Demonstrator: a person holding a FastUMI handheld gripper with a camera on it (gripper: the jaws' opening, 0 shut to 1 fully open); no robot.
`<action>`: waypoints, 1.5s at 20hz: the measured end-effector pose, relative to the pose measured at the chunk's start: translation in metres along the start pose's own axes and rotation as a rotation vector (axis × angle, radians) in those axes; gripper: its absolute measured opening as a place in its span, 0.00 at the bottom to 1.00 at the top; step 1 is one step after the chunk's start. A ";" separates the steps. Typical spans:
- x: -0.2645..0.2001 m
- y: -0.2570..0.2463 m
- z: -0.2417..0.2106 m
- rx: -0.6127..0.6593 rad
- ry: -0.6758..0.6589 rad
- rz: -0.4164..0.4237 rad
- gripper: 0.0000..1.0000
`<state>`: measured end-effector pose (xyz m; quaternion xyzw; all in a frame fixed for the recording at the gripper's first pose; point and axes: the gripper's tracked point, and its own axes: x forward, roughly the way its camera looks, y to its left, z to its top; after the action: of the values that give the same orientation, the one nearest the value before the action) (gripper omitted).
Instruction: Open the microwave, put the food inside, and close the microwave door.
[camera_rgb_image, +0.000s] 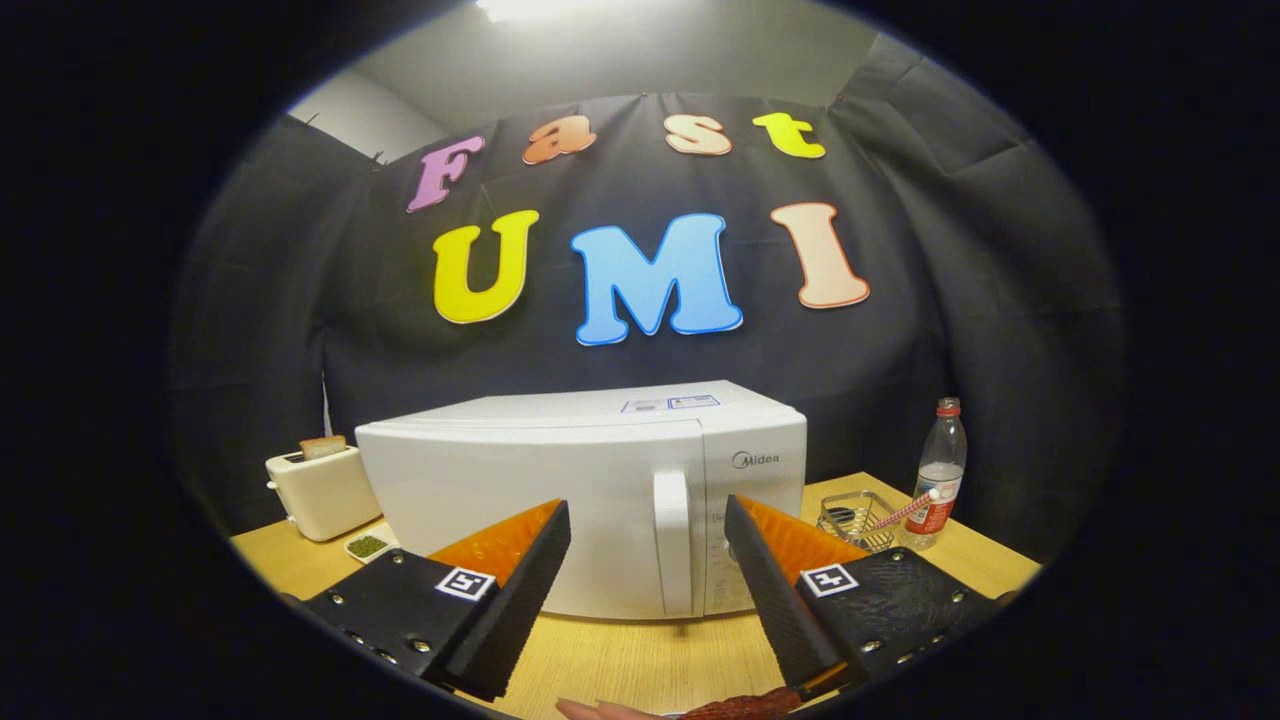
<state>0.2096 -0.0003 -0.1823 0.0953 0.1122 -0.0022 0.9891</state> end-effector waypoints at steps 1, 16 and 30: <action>0.008 -0.002 -0.008 0.020 0.031 -0.006 0.96; 0.053 -0.002 -0.055 0.011 0.134 -0.037 0.64; -0.002 0.006 -0.059 0.031 0.166 -0.059 0.15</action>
<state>0.1943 0.0169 -0.2371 0.1071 0.1965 -0.0252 0.9743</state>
